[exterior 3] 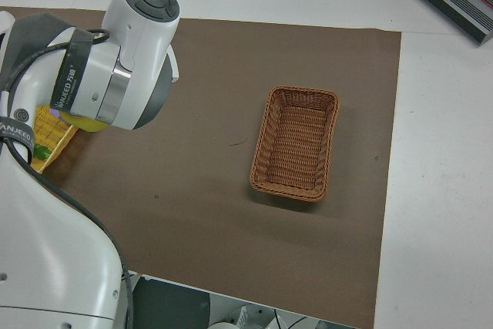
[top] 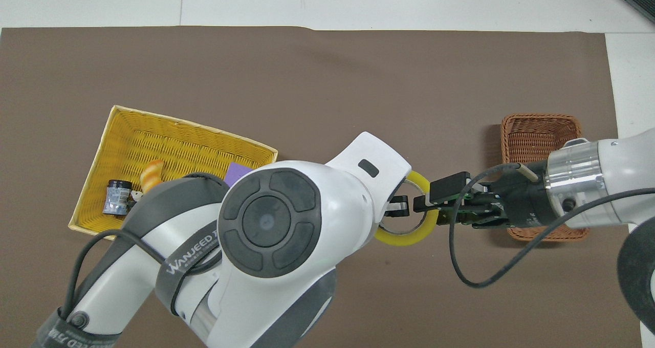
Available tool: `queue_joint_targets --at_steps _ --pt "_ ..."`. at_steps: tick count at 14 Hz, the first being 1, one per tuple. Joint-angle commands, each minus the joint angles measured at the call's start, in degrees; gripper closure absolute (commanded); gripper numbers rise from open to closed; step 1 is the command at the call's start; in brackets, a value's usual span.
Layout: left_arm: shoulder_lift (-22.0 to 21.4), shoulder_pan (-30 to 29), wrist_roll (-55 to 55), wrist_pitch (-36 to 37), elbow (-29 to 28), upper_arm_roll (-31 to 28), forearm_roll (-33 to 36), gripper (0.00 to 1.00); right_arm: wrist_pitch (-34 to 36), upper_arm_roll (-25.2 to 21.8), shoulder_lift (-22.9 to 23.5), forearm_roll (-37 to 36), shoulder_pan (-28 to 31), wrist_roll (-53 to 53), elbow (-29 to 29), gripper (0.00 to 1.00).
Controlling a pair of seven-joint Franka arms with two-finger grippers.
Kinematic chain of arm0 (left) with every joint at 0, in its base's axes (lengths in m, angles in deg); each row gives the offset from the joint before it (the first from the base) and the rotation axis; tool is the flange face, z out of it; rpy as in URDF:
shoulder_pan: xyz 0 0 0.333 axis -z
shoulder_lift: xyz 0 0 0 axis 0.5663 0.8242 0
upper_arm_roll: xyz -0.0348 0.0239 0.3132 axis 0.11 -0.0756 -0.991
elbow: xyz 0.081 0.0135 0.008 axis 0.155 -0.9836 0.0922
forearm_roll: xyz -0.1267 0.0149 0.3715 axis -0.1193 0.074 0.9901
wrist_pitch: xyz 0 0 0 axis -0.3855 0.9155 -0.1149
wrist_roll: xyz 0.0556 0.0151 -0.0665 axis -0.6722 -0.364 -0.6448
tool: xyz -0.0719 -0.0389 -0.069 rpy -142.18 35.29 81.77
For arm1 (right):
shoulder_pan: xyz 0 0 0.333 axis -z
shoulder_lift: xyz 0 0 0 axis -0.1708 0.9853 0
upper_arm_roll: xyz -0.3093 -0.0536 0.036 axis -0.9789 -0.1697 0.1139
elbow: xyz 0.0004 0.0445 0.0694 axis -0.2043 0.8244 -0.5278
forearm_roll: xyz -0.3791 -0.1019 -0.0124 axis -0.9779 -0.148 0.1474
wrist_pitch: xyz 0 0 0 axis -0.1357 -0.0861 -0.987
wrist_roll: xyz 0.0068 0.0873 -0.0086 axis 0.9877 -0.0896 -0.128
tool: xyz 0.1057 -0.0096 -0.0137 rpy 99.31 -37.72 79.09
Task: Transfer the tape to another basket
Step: 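Carry the tape with the left gripper while the right gripper reaches it, then grasp the tape with the right gripper and open the left gripper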
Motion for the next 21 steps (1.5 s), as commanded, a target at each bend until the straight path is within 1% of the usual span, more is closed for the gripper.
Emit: queue_joint_targets --at_steps 1,6,8,10,12,15,16,17,19,21 --pt "0.43 1.19 -1.31 -0.47 1.63 -0.79 0.94 0.0 0.39 0.05 -1.11 -0.16 0.08 -0.42 0.87 1.0" --pt "-0.1 0.66 -2.8 0.58 1.72 -0.88 -0.46 0.0 0.74 -0.04 -1.11 -0.34 0.17 -0.06 0.69 1.0" --pt "-0.37 0.31 -3.51 1.02 1.9 -1.05 -1.16 0.0 0.74 -0.04 -1.11 -0.34 0.17 2.56 0.6 1.0" --pt "-2.21 0.13 -4.13 3.12 1.9 -2.19 -6.07 0.0 0.92 -0.04 -1.11 -0.34 0.87 4.33 0.08 1.0" --pt "-2.91 -0.22 -5.69 4.97 1.9 -2.2 -8.8 0.0 2.23 -0.3 -1.11 -0.51 1.39 3.81 -0.1 1.0" --pt "-2.92 -2.5 -10.18 5.77 1.9 -2.2 -12.93 0.0 4.69 -0.82 -1.11 -3.67 2.01 2.06 -0.54 1.0" --pt "-2.83 -4.42 -10.89 6.82 1.9 -2.2 -14.86 0.0 6.35 -1.0 -1.11 -4.37 3.23 0.4 -1.06 1.0" --pt "-2.74 -6.35 -11.68 8.74 1.99 -1.76 -15.84 0.0 8.11 -0.92 -1.11 -4.47 5.77 -2.14 -1.33 1.0" --pt "-2.83 -7.25 -11.68 11.47 1.99 -2.11 -15.24 0.0 11.36 -1.0 -1.11 -4.82 11.21 -10.65 -1.33 1.0" --pt "-3.0 -7.86 -10.2 13.41 1.9 -2.2 -14.18 0.0 12.86 -1.0 -1.2 -7.96 16.66 -18.57 -1.51 1.0"
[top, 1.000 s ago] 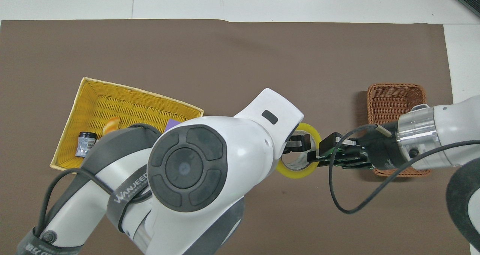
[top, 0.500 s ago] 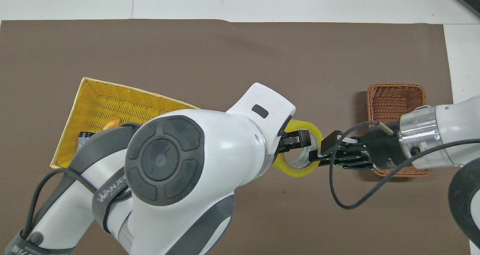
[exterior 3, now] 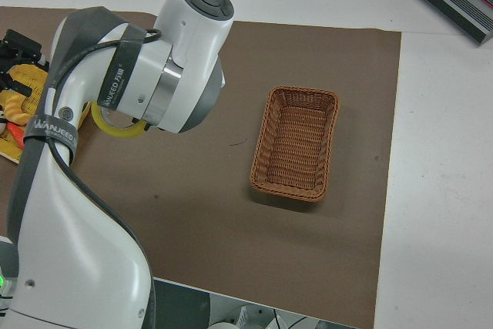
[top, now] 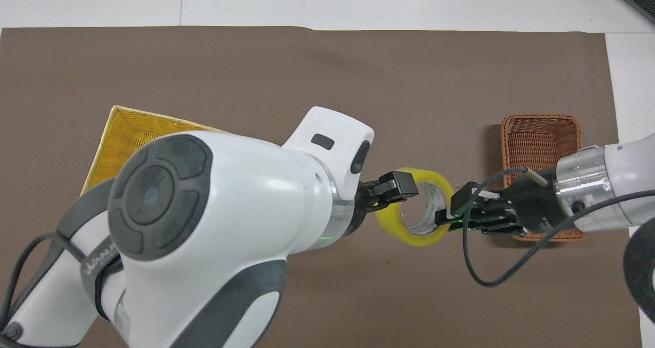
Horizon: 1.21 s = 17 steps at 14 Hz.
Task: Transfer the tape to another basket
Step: 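Grasp the tape with the right gripper and open the left gripper, then move the tape over the brown basket while the left gripper withdraws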
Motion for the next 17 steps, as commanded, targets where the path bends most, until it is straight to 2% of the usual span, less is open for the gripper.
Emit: queue_joint_targets --at_steps 1,4,5,9,12,14,15,17 --pt "-0.56 -1.83 1.28 3.69 0.36 0.51 1.81 0.0 3.83 0.24 -0.96 -4.98 7.39 -10.64 -0.71 1.0" --pt "-0.65 -2.72 5.57 8.51 0.36 0.16 8.66 0.0 3.5 0.33 -0.08 -13.68 10.48 -19.18 -2.46 1.0" --pt "-0.65 -3.86 9.34 10.88 0.36 0.16 10.16 0.0 2.45 0.33 1.66 -16.84 10.57 -21.12 -2.99 1.0" --pt "-0.91 -10.97 18.84 17.39 2.54 0.42 10.61 0.0 -12.11 0.24 9.65 -28.63 11.27 -36.31 -2.82 1.0" --pt "-1.0 -13.79 27.54 19.51 2.82 0.16 17.45 0.0 -21.61 0.24 16.69 -31.44 13.21 -45.37 -2.91 1.0" --pt "-1.0 -18.52 35.7 21.7 2.82 0.34 19.14 0.0 -24.8 0.5 17.5 -39.43 11.9 -47.24 -2.65 1.0" --pt "-1.09 -20.81 39.31 22.06 2.73 0.51 19.49 0.0 -24.98 0.5 17.67 -40.85 11.11 -47.33 -2.56 1.0" --pt "-1.0 -23.72 45.73 22.15 2.82 0.6 22.37 0.0 -26.72 0.5 20.82 -40.96 10.75 -51.43 -2.56 1.0"
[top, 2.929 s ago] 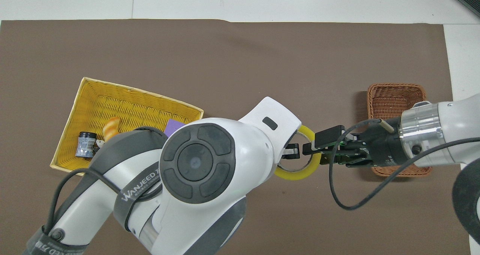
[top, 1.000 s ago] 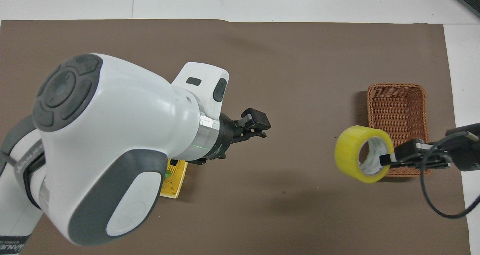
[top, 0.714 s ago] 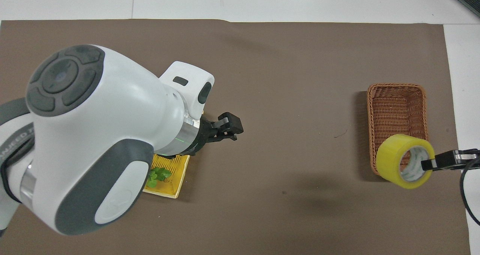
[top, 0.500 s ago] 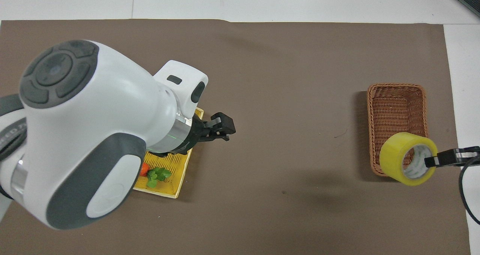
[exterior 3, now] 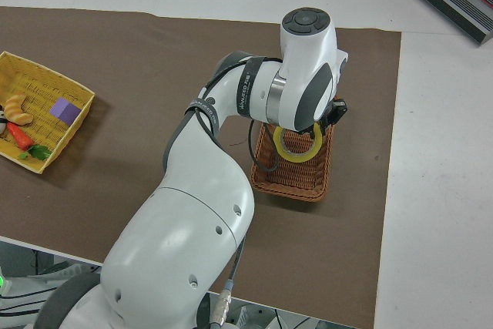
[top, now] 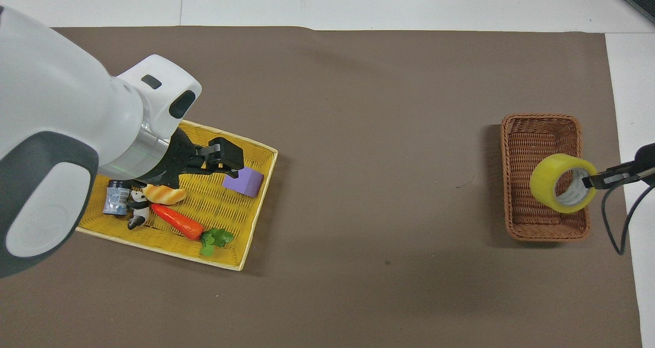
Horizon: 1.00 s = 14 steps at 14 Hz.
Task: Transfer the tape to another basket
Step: 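Move the tape over the brown basket while the left gripper withdraws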
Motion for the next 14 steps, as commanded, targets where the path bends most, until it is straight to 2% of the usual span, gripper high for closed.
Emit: queue_joint_targets --at_steps 1,6,8,10,14 --pt "-0.19 -3.59 9.72 1.56 0.68 0.81 4.84 0.0 -3.27 0.37 2.47 -1.38 -0.25 -8.36 -0.49 1.0" --pt "-0.1 -9.9 21.87 1.82 1.29 0.8 6.44 0.0 -3.82 0.45 2.56 -4.9 -2.27 -11.82 -0.31 1.0" --pt "-0.1 -10.45 24.16 2.52 3.31 0.63 9.59 0.0 -3.82 0.45 3.87 -4.99 -2.18 -12.96 -0.14 1.0" --pt "-0.19 -14.12 26.19 -0.01 2.88 0.8 8.91 0.0 -4.0 0.45 4.23 -4.99 -2.09 -16.12 -0.13 1.0" --pt "-1.94 -15.02 26.19 -0.9 0.78 0.98 8.82 0.0 -4.35 0.45 4.4 -4.9 -2.18 -16.13 0.65 1.0"
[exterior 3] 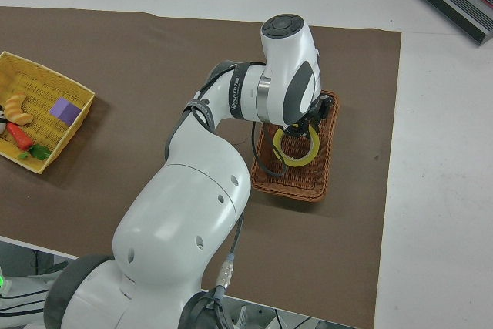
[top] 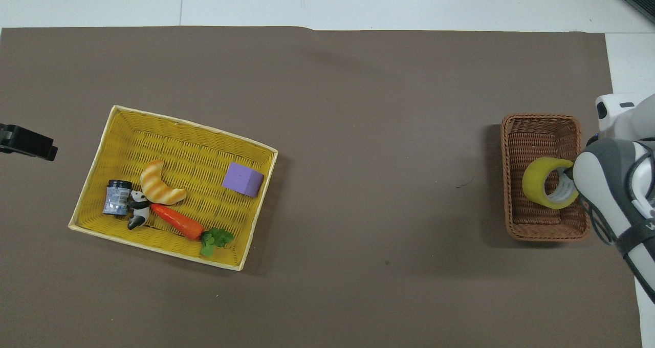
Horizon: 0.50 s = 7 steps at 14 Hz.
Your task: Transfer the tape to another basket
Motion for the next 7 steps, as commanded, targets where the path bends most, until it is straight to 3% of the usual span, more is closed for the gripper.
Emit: queue_joint_targets --at_steps 1,2,3,4,5,7 --pt "-2.85 -1.33 0.51 -0.98 -4.03 0.99 0.74 0.0 -1.56 0.24 -0.11 -1.09 0.43 -1.51 0.88 1.0" --pt "-5.21 -2.38 0.69 -1.42 -7.36 1.08 0.65 0.0 -1.48 0.24 -0.11 -1.09 0.43 -1.08 0.89 1.0" --pt "-7.15 -2.31 -0.09 -3.51 -10.79 1.08 0.65 0.0 -1.48 0.24 -0.19 -1.09 0.43 -0.9 0.97 0.79" --pt "-8.21 -2.39 -1.23 -5.27 -12.47 1.08 0.56 0.0 -1.48 0.24 -0.2 -1.09 0.43 -0.81 0.98 0.44" --pt "-8.14 -2.13 -4.72 -5.72 -12.49 1.08 0.56 0.0 -1.48 0.24 -0.2 -1.0 0.43 -0.81 0.98 0.01" --pt "-8.05 -1.95 -7.92 -6.16 -12.32 1.17 0.47 0.0 -1.39 0.24 -0.11 -1.0 0.52 -0.9 0.89 0.0"
